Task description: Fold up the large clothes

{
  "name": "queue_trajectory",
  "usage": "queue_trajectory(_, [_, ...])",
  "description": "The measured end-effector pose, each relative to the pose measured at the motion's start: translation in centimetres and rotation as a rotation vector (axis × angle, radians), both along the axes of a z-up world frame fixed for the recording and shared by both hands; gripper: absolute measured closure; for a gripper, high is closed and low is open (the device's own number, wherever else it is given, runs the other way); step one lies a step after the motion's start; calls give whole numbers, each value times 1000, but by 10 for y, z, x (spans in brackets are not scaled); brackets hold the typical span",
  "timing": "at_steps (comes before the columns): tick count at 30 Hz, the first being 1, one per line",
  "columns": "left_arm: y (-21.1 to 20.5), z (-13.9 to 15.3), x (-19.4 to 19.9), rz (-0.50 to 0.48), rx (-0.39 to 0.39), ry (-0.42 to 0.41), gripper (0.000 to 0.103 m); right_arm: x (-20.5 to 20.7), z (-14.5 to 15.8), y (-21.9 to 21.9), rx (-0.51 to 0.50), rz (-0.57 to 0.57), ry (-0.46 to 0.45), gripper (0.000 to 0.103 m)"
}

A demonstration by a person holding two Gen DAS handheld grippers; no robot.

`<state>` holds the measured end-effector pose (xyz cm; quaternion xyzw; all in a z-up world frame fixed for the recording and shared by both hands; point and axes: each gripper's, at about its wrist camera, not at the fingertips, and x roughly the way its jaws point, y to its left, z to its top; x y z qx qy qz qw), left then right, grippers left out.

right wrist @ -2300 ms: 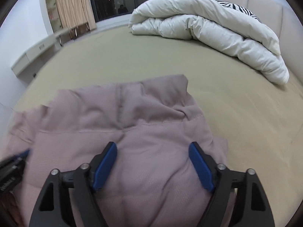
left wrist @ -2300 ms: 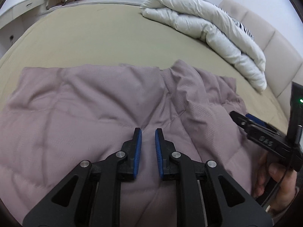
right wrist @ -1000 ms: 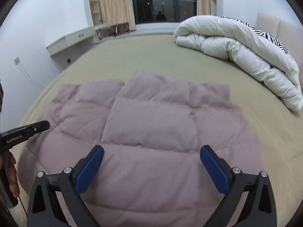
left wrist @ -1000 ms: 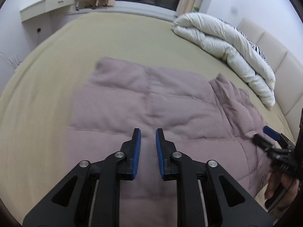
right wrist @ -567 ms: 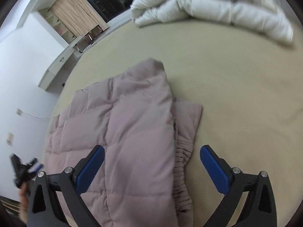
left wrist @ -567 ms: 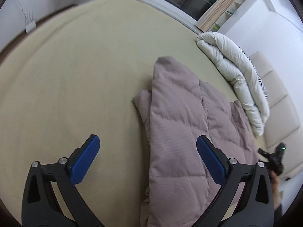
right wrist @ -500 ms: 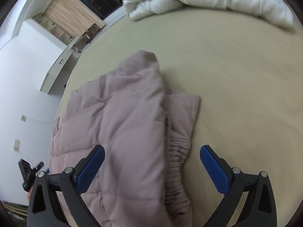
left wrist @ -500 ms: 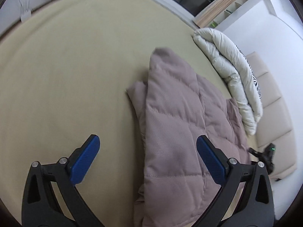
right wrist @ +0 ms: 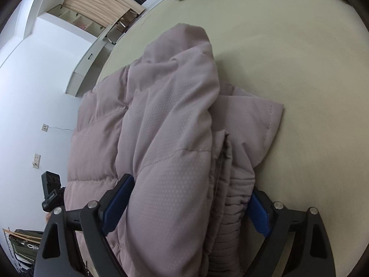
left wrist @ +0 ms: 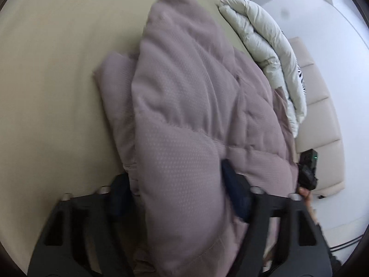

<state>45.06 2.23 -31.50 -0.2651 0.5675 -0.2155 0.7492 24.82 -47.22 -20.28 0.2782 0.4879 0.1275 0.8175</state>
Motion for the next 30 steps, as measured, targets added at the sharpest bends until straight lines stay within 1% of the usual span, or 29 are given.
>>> queue_trajectory(2, [-7,-1,1,-12,31,-8,51,0,4,7,-19,15,-9,28])
queue_trajectory(3, [-10,0,0,-14,40,-12,53,-2,7,11,-34,28,-20,31])
queue_trajectory(4, [-11,2,-1,-19,48,-16,57,-4,12,16,-60,43,-33,38])
queue_trajectory(5, [-12,4,-3,-21,50,-18,61,-7,17,21,-86,56,-43,45])
queue_trajectory(6, [-12,7,-5,-21,48,-17,62,-11,24,26,-109,67,-57,48])
queue_trajectory(7, [-12,12,-9,-22,47,-17,64,-17,31,30,-121,75,-74,55])
queue_trajectory(8, [-13,17,-13,-27,44,-17,66,-20,38,35,-124,80,-87,58])
queue_trajectory(10, [-11,26,-28,-42,40,-13,68,-34,48,40,-134,94,-104,61])
queue_trajectory(12, [-5,34,-53,-56,30,-3,69,-52,55,48,-133,111,-106,62])
queue_trajectory(14, [4,40,-84,-56,35,8,70,-74,58,55,-106,127,-98,62])
queue_trajectory(16, [9,46,-110,-56,50,14,71,-101,56,63,-76,144,-72,62])
queue_trajectory(19, [18,53,-162,-62,68,30,71,-142,49,72,-22,140,-20,62])
queue_trajectory(23, [20,59,-209,-69,109,33,71,-193,43,87,16,131,28,62])
queue_trajectory(25, [24,60,-226,-56,116,32,71,-214,43,96,4,139,41,61])
queue_trajectory(27, [23,56,-233,-45,109,39,71,-227,40,103,-27,141,47,58])
queue_trajectory(28, [22,51,-232,-40,100,45,70,-230,36,103,-37,130,52,55])
queue_trajectory(29, [23,45,-228,-36,90,48,66,-226,33,103,-38,112,57,50])
queue_trajectory(30, [23,39,-226,-31,84,49,64,-219,28,103,-38,95,61,48])
